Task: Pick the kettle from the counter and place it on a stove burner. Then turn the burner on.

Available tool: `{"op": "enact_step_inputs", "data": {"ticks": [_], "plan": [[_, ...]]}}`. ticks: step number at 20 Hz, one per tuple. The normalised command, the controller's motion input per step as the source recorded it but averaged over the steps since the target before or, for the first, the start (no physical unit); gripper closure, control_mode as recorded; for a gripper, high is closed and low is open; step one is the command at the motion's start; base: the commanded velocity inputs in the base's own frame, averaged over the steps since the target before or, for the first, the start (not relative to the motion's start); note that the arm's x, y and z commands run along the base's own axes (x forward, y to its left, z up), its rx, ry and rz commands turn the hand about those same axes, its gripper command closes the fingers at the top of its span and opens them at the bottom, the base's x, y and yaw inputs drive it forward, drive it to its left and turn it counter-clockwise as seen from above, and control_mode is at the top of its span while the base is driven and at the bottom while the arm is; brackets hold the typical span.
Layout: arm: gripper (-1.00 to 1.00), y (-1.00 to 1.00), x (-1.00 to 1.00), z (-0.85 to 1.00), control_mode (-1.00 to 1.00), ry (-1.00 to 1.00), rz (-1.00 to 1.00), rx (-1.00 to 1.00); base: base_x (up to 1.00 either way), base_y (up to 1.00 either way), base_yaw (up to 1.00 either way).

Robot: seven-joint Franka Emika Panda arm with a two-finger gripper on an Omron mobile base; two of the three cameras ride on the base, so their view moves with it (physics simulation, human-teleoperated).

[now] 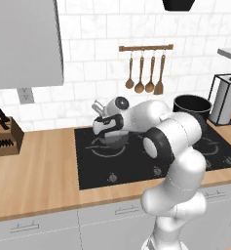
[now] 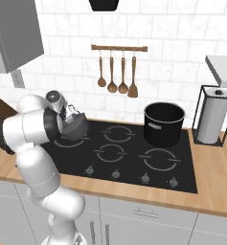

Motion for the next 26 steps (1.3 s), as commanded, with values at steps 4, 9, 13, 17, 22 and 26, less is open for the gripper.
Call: {"op": "enact_step_inputs", "data": {"ticks": [4,9,13,17,22,26], "plan": [[1.00,-0.03,0.00,0.13,-1.00,-0.02,0.00,0.04,0.00,0.00,0.00],[1.00,-0.01,0.17,0.47,-1.00,0.02,0.00,0.24,0.00,0.00,0.00],[1.00,0.05,0.13,-0.02,-1.00,0.09,0.03,0.24,0.00,0.00,0.00],[1.00,0.06,0.00,-0.09,-1.00,0.00,0.00,0.03,0.00,0.00,0.00],[1.00,0.05,-0.01,-0.35,-1.00,0.00,0.00,0.10,0.00,0.00,0.00],[-1.00,0.04,0.00,-0.16,-1.00,0.02,0.00,0.14,0.00,0.00,0.00]]}}
